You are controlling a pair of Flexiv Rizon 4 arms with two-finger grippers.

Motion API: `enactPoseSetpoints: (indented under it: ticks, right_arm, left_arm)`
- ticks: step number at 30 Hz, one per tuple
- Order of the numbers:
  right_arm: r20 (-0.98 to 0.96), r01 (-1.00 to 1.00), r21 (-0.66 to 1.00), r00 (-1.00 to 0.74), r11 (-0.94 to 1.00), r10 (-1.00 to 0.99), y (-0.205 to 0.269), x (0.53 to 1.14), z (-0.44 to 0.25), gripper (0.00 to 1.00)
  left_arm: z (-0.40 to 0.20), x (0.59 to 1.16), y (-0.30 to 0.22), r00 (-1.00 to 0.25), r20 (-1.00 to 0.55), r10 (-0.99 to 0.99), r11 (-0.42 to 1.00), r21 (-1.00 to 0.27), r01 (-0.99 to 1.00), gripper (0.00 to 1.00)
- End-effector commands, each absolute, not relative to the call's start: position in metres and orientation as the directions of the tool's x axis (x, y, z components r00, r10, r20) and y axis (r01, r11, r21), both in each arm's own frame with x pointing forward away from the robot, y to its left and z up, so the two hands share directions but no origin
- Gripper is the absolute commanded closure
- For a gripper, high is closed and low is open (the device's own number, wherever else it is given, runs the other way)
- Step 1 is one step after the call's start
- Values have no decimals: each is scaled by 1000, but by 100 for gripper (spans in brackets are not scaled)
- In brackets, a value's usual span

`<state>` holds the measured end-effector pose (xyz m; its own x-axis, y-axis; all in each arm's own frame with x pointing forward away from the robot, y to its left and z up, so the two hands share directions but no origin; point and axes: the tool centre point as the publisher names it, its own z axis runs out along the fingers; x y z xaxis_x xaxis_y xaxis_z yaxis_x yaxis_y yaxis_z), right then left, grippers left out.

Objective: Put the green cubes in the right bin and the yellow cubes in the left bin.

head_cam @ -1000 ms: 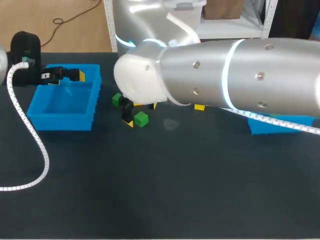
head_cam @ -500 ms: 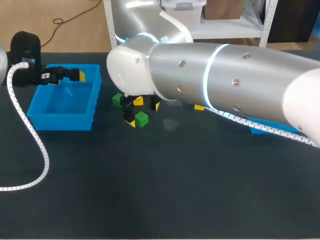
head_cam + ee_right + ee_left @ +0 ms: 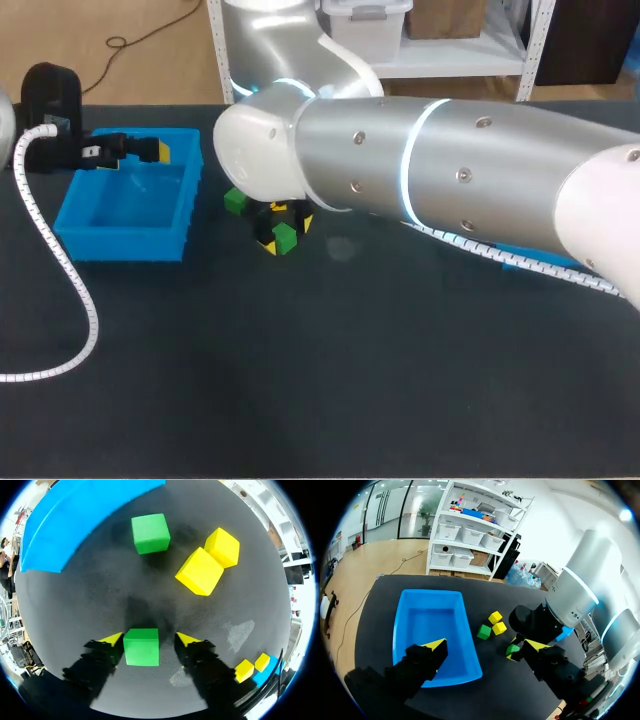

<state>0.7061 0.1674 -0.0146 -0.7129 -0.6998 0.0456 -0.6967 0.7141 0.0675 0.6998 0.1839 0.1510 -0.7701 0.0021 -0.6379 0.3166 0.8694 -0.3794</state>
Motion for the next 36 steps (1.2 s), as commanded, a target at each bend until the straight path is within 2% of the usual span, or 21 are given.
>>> enactPoseSetpoints:
  ticks: [1,8,14,17,25,36]
  right_arm:
    - [-5,-691,52,-722,721,-691,159,702,-2,100]
    - [-157,-630,-5,-766,776,-623,125,714,67,100]
    - [-310,-463,-5,-842,886,-442,47,725,129,100]
    - [-388,-363,60,-867,930,-313,0,728,146,100]
    - [-491,-149,241,-871,959,-13,-99,707,155,100]
    - [-455,97,273,-863,957,218,-199,658,132,100]
  left_arm:
    - [150,699,185,-767,-641,0,867,-383,320,0]
    - [150,699,185,-767,-641,0,867,-383,320,0]
    - [150,699,185,-767,-641,0,867,-383,320,0]
    - [150,699,185,-767,-641,0,867,-383,320,0]
    - [150,699,185,-767,-641,0,867,-383,320,0]
    - [150,699,185,-767,-641,0,867,-383,320,0]
